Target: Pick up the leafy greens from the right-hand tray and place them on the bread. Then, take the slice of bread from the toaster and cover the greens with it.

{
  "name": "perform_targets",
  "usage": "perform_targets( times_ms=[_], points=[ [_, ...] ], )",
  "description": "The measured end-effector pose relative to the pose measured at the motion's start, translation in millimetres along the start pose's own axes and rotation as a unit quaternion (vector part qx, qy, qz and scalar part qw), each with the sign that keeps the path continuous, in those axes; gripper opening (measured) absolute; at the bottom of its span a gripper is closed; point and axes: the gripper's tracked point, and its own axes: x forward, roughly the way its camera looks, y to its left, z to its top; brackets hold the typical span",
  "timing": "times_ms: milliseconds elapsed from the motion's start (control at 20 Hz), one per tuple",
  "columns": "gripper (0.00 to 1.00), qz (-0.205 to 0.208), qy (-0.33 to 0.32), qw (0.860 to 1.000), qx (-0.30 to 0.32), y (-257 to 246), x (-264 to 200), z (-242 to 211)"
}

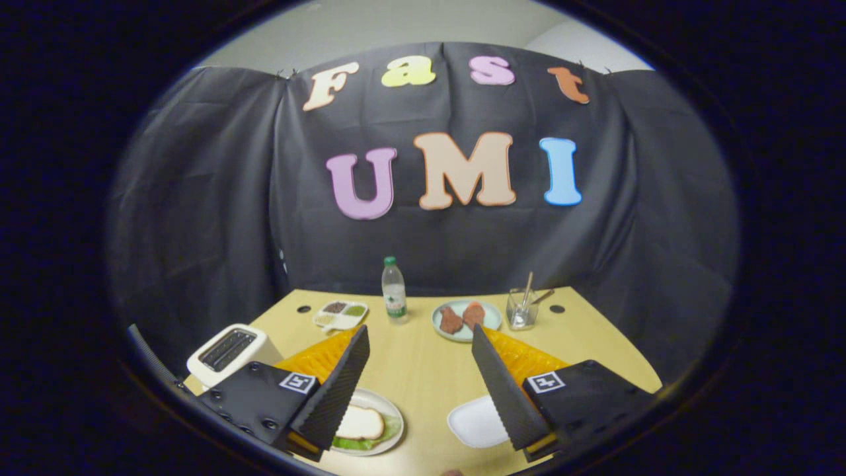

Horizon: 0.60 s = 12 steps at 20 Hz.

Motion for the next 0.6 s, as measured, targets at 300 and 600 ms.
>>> perform_targets(
  times_ms=[300, 600],
  points=[
    [0.99, -0.015, -0.056, 0.998, 0.022, -25, -29, 39],
    [0.99, -0.034, -0.042, 0.998, 0.028, -49, -47, 30]
  ],
)
